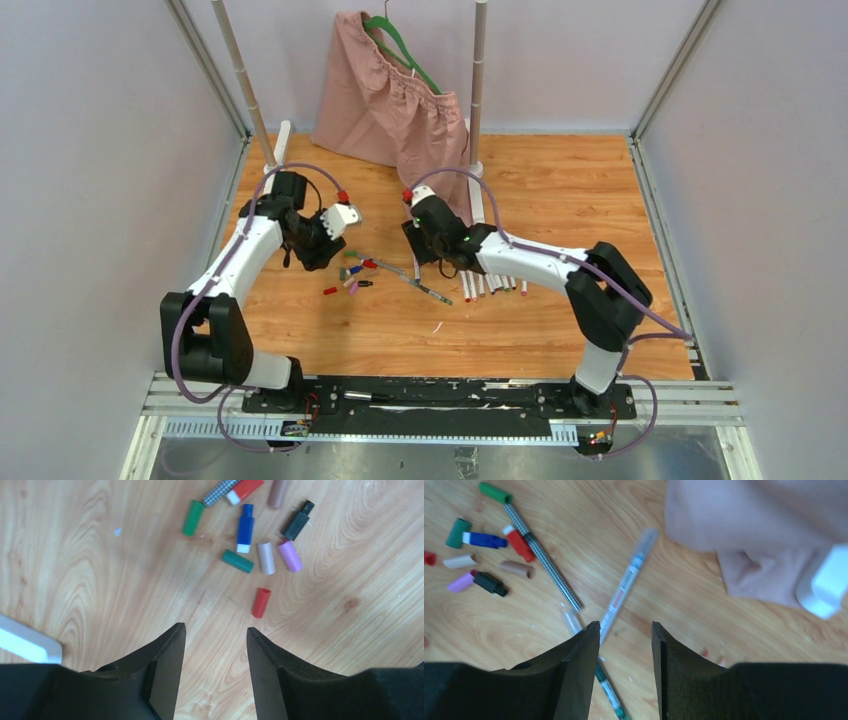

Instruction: Open the pen caps

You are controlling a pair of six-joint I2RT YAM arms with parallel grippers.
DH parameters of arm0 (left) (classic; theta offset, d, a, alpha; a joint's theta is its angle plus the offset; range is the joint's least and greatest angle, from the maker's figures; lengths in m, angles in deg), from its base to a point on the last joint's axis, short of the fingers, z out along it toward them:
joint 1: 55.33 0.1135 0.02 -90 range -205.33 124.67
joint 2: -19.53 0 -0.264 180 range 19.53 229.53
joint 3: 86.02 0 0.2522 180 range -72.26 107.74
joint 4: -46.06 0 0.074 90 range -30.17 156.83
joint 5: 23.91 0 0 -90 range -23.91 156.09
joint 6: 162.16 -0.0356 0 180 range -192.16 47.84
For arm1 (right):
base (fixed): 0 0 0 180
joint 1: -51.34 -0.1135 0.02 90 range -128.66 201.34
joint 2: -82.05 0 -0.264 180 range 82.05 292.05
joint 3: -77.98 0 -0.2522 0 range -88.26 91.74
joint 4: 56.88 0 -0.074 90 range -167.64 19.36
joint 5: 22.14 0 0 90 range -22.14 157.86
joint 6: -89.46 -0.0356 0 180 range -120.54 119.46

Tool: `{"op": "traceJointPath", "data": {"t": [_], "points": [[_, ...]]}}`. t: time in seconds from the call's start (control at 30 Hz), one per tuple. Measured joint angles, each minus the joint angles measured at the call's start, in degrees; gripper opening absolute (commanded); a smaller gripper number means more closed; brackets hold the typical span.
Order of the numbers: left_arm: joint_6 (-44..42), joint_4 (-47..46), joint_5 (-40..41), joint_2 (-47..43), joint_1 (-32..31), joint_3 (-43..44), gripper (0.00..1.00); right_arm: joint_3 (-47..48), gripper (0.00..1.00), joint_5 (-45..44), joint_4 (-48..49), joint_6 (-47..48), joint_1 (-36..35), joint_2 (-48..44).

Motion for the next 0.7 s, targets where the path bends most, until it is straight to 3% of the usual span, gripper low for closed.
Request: {"op": "traceJointPath", "data": {"t": [0.3,0.5,0.7], "points": [[5.4,3.8,-2.7,-1.6,6.6,4.3,0.64,10.0,0.46,2.7,-2.1,0.9,-1.1,12.3],[6.9,4.9,-4.0,-4.2,7.7,4.3,0.74,10.4,0.4,2.5,-3.8,-0.2,-1.1,15.0],[7.3,5.1,-5.4,-5.5,7.7,4.2,0.75,10.1,0.42,1.9,-4.1,-0.9,-1.1,16.1]]}}
